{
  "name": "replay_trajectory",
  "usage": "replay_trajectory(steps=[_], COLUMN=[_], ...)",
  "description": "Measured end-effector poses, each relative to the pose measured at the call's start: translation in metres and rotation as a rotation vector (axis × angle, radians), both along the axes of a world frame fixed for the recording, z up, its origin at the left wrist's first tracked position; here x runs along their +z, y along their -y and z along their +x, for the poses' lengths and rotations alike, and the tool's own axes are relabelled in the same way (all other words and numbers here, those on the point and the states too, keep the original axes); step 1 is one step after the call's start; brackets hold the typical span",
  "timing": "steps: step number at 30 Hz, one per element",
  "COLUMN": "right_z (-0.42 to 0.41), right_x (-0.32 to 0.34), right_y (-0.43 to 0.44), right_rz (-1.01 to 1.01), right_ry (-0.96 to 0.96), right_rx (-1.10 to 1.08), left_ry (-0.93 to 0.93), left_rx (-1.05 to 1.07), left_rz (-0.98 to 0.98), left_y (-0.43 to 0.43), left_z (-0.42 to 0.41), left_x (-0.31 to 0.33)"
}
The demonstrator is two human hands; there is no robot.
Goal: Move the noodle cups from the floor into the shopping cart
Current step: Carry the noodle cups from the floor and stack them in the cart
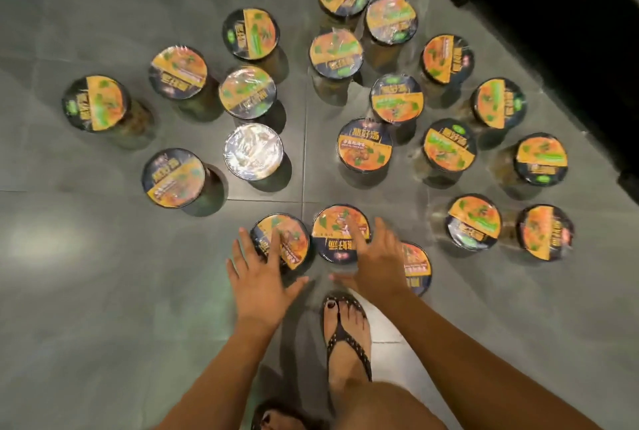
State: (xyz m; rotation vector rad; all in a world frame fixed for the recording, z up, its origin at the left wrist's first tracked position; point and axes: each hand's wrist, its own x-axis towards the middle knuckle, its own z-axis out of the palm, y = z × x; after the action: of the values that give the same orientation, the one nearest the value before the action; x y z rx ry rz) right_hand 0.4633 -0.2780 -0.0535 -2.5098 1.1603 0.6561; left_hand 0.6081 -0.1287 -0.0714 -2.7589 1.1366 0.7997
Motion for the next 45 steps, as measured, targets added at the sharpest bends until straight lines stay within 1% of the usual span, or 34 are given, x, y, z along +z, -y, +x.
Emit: replay_trajectory(steps=[3, 5, 8, 10, 12, 15, 18, 20, 22, 24, 26, 28, 29, 33, 36, 39, 42, 45], right_z=[0.007, 0.007, 0.004, 0.001, -0.005, -0.019, -0.039, -0.054, -0.066, -0.077, -0.087, -0.097, -0.101, -0.111, -0.116, -0.118, -0.122, -0.122], right_x=[-0.044, -0.06, -0.057, -0.035, 0.0, 0.071, 0.158, 0.221, 0.291, 0.36, 0.423, 0.472, 0.491, 0.544, 0.568, 0.584, 0.597, 0.608], right_y=[0.008, 0.011, 0.014, 0.016, 0.018, 0.019, 0.02, 0.02, 0.02, 0.017, 0.016, 0.014, 0.011, -0.004, -0.022, -0.048, -0.083, -0.126], right_rz=[-0.019, 0.018, 0.061, 0.045, 0.022, -0.006, 0.044, 0.069, 0.062, 0.058, 0.09, 0.146, 0.155, 0.094, 0.058, 0.016, -0.08, -0.12], right_ry=[0.114, 0.196, 0.299, 0.32, 0.324, 0.336, 0.409, 0.493, 0.551, 0.522, 0.426, 0.319, 0.293, 0.343, 0.338, 0.329, 0.359, 0.399], right_rx=[0.004, -0.013, -0.039, -0.063, -0.1, -0.163, -0.311, -0.443, -0.515, -0.537, -0.561, -0.586, -0.591, -0.609, -0.66, -0.74, -0.867, -1.1], left_ry=[0.022, 0.005, -0.022, -0.019, -0.027, -0.034, -0.047, -0.058, -0.079, -0.082, -0.081, -0.076, -0.072, -0.095, -0.105, -0.137, -0.147, -0.15], left_rx=[-0.016, -0.006, 0.024, 0.062, 0.097, 0.071, 0.06, 0.077, 0.048, -0.021, -0.084, -0.138, -0.173, -0.244, -0.267, -0.354, -0.507, -0.667], left_rz=[-0.069, -0.104, -0.151, -0.147, -0.146, -0.134, -0.122, -0.147, -0.173, -0.149, -0.136, -0.143, -0.141, -0.148, -0.1, -0.078, -0.102, -0.089], left_y=[0.009, 0.015, 0.018, 0.015, 0.012, 0.012, 0.021, 0.028, 0.035, 0.038, 0.042, 0.044, 0.043, 0.033, 0.024, 0.019, 0.017, 0.016], left_z=[0.013, 0.019, 0.024, 0.024, 0.021, 0.014, 0.005, -0.004, -0.012, -0.022, -0.032, -0.04, -0.045, -0.052, -0.05, -0.043, -0.034, -0.036], left_x=[-0.04, -0.05, -0.038, -0.015, 0.021, 0.095, 0.186, 0.253, 0.324, 0.393, 0.453, 0.5, 0.518, 0.568, 0.595, 0.612, 0.623, 0.632])
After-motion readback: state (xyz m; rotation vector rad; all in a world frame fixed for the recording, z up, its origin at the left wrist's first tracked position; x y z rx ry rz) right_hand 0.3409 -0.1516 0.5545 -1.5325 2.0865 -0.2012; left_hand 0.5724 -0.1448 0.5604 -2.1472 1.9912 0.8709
